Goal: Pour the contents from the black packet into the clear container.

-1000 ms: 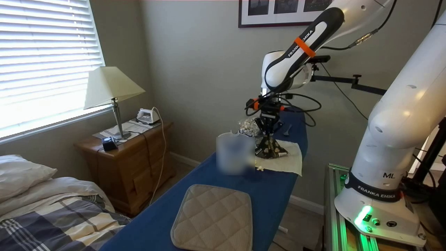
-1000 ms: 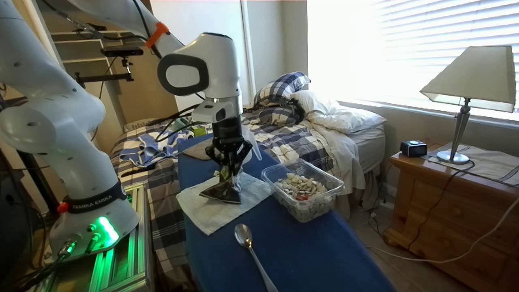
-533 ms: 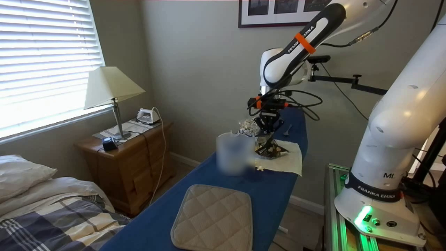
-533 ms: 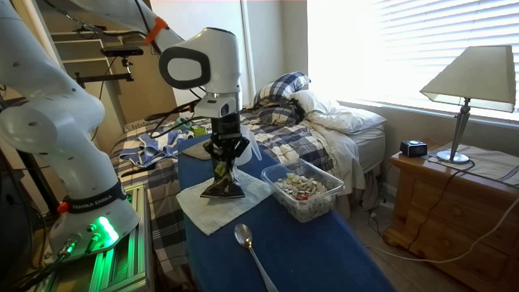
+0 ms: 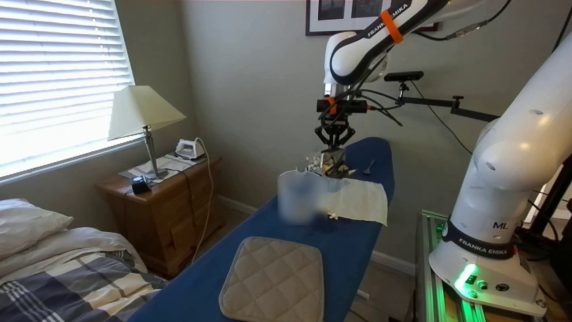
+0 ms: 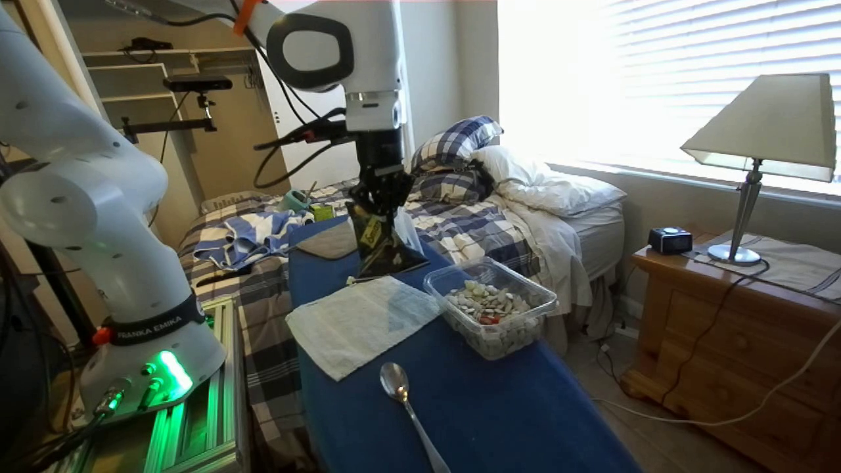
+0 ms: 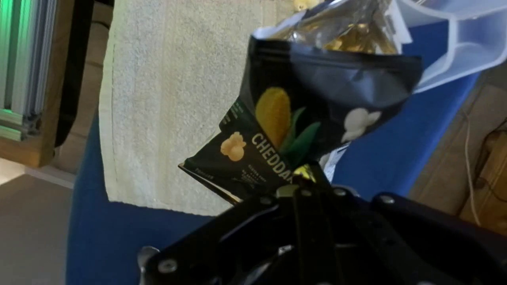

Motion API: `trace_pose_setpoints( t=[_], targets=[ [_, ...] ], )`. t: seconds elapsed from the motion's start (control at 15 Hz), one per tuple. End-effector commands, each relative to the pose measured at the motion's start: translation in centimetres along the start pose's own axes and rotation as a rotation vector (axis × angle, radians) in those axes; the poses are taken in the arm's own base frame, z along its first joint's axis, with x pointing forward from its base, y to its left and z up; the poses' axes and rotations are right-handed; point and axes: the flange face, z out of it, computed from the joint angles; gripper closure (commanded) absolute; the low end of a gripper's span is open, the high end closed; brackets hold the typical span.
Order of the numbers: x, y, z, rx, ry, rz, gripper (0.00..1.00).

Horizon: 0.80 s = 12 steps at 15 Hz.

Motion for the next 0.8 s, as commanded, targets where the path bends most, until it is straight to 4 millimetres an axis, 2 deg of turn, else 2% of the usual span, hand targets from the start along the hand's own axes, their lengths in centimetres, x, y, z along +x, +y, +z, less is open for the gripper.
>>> trace_pose_setpoints(
  t=[0.0,0.2,0.27,0.4,0.6,0.73],
  targets=[
    [0.9,-1.4,-3.9,0.013,0.039,-0.120,1.00],
    [1.7,-2.5,-6.4,0.032,0.044,-0.155,1.00],
    [1.2,-1.9,-4.8,0.041,0.040,-0.124,0.99],
    [1.5,-2.2,-6.1,0.047,0.045,-0.136,0.99],
    [1.6,-2.3,-6.2,0.045,0.044,-0.140,0.99],
    [2.3,-2.9,-7.2,0.056,0.086,-0.196,1.00]
  ],
)
